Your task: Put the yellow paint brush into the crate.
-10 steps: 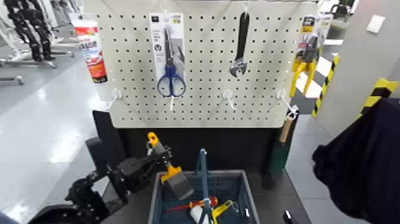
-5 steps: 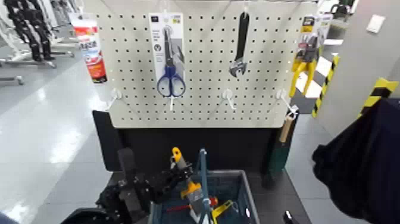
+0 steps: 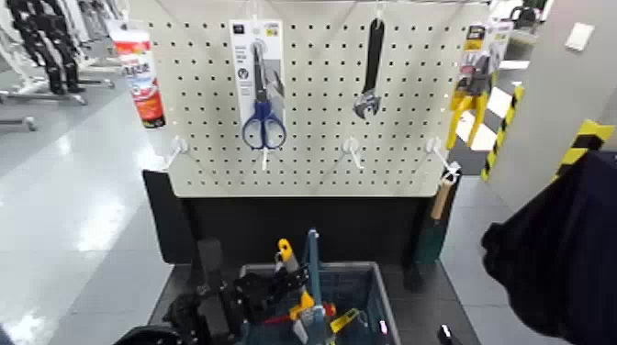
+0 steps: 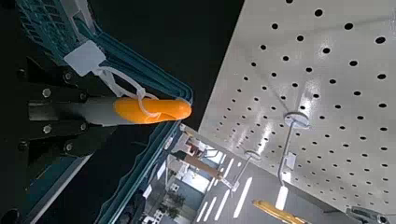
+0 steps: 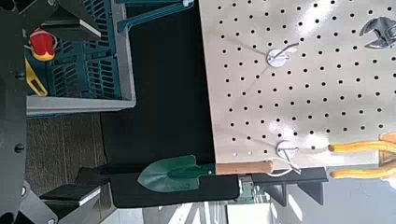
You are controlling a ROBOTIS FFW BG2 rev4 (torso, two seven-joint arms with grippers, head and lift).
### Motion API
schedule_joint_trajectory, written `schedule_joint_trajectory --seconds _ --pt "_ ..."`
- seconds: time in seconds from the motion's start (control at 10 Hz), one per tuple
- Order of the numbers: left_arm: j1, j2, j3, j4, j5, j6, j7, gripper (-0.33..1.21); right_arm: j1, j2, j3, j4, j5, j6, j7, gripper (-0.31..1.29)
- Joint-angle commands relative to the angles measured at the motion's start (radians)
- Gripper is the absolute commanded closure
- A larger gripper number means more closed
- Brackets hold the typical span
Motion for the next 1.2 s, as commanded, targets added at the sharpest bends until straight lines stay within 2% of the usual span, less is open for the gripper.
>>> schedule_joint_trajectory --seconds 0.1,0.3,0.4,0.8,1.2 --pt "0.004 0.003 -0.009 -0.005 0.035 -0.019 0.006 0.57 0.0 -0.002 -0.001 0.002 -0.003 -0.004 0.0 0.14" --pt "0.008 0.005 -0.006 -0.019 0.045 -0.029 0.011 0.2 0.0 -0.002 -0.001 0.002 -0.004 -0.005 0.0 0.14" --pt "0.016 0.006 -0.001 -0.032 0.045 -0.034 0.012 0.07 0.0 -0.002 -0.001 0.002 -0.004 -0.004 0.0 0.14" --pt "0.091 0.006 0.083 -0.131 0.016 -0.034 0.052 0.11 0.001 -0.002 -0.001 0.0 -0.004 0.001 0.0 0.14" --pt "0.185 0.005 0.198 -0.381 -0.076 -0.013 0.132 0.11 0.001 -0.001 -0.003 -0.001 -0.004 0.007 0.0 0.14"
